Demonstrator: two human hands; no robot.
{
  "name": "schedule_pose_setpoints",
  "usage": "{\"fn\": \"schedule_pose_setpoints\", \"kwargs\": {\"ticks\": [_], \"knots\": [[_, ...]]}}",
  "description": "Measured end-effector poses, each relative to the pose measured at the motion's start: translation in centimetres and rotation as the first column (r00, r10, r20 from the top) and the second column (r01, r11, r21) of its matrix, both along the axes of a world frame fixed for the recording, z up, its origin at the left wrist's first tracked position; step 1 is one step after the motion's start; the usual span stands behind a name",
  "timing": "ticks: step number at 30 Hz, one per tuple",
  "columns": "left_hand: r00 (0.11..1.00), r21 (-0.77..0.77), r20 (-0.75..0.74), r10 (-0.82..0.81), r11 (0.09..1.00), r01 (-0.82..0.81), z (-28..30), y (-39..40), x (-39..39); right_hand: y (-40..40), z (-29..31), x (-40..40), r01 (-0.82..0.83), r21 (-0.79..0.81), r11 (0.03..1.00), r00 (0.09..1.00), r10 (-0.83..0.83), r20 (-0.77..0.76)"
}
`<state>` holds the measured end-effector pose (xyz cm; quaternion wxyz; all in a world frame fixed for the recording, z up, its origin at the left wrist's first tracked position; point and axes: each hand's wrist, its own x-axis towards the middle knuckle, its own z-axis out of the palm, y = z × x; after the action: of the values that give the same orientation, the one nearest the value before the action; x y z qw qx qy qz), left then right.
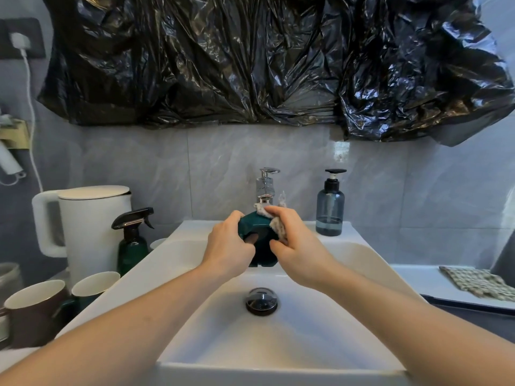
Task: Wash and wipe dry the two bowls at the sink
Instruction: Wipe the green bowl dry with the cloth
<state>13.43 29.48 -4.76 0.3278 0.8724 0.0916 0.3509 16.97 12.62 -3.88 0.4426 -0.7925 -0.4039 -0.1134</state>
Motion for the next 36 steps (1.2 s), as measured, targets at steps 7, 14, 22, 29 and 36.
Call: {"fn": "schedule_pose_setpoints", "kwargs": {"ticks": [7,14,22,29,36], "knots": [[0.997,-0.082,0.053,-0.049,0.995,0.053,0.4,0.0,-0.1,-0.7,0.0,0.3,-0.065,0.024,0.998,0.923,0.069,-0.379],[0.992,-0.133,0.065,-0.110,0.984,0.118,0.2,0.0,-0.3,-0.5,0.4,0.4,-0.011,0.101,0.995,0.989,0.026,-0.143],[0.990,-0.060,0.025,-0.138,0.989,0.139,0.1,-0.5,-0.2,-1.0,0.2,0.9,0.075,0.072,0.995,0.930,-0.044,-0.364],[0.992,0.321,-0.074,-0.100,0.940,0.118,-0.2,-0.6,-0.8,-1.0,-0.2,0.9,0.128,-0.055,0.990,0.959,-0.138,-0.247],[0.995,0.222,-0.048,-0.089,0.970,0.097,-0.2,-0.2,-0.5,-0.6,0.2,0.6,0.011,0.019,1.000,0.986,-0.008,-0.164]]}}
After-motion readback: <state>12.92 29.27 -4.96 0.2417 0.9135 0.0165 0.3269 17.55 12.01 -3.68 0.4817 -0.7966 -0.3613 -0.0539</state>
